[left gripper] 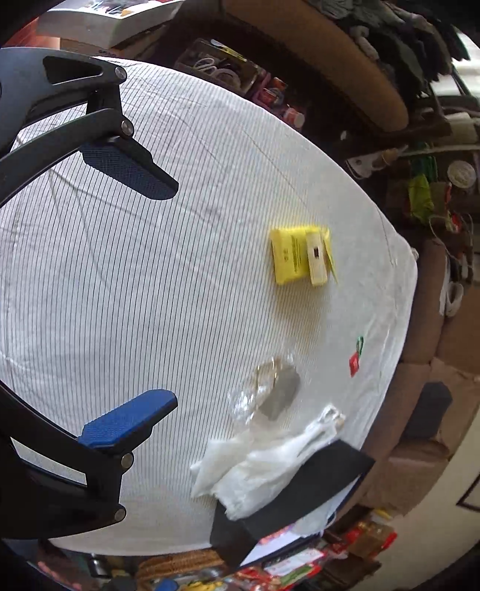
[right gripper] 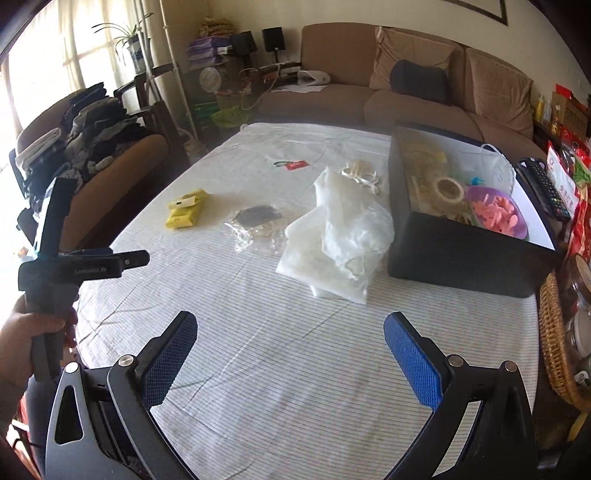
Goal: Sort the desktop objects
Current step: 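Reach the right tool toward the clear bag holding a metal plate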
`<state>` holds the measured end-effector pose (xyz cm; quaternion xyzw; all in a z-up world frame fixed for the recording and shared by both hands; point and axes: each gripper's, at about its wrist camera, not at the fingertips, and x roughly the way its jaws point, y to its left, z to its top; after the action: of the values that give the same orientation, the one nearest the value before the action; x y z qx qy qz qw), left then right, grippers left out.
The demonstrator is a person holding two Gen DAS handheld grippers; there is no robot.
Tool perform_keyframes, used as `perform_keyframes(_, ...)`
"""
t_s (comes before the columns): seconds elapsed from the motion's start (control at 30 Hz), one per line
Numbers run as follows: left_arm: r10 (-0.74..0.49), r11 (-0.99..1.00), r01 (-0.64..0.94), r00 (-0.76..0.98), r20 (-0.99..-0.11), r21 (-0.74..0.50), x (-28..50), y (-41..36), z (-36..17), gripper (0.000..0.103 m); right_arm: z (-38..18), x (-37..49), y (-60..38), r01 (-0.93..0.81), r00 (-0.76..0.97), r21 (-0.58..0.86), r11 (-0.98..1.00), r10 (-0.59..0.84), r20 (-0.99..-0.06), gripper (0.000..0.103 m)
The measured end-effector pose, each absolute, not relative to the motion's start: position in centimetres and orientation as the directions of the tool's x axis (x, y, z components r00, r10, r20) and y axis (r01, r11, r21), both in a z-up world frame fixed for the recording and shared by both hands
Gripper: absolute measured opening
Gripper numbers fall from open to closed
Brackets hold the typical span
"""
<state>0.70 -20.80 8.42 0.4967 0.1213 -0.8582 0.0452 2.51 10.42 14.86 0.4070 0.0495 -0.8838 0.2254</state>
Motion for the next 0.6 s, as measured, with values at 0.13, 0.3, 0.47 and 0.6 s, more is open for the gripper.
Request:
perform_keyframes(0.13,0.023,-0.953,0.250,-0.506,-0.862,-0.173,-0.5,-23.1,6.9,0.103,13.1,2.5,9.3,0.450,-0.555,0.140,-0.882,-0.399,-0.730,0.103)
perform_keyframes(0.3,-0.014,-0.957,0.260,-0.493,-0.870,-0.132,-3.7,-23.8,4.9,0.103,10.3,2.2,8.3,0.452,-0.530,0.162,-0.877,-0.410,-0.742,0.103)
perform_keyframes(0.47,-0.024,-0.956,0.265,-0.493,-0.869,-0.124,-7.1,-24.0,3.4,0.103,8.7,1.4,8.8,0.445,-0.551,0.135,-0.885,-0.389,-0.738,0.103)
perform_keyframes(0.6,-0.059,-0.961,0.262,-0.492,-0.869,-0.083,-9.3,-23.7,2.2,0.103,8.0,0.3,9.7,0.426,-0.567,0.134,-0.895,-0.379,-0.731,0.103)
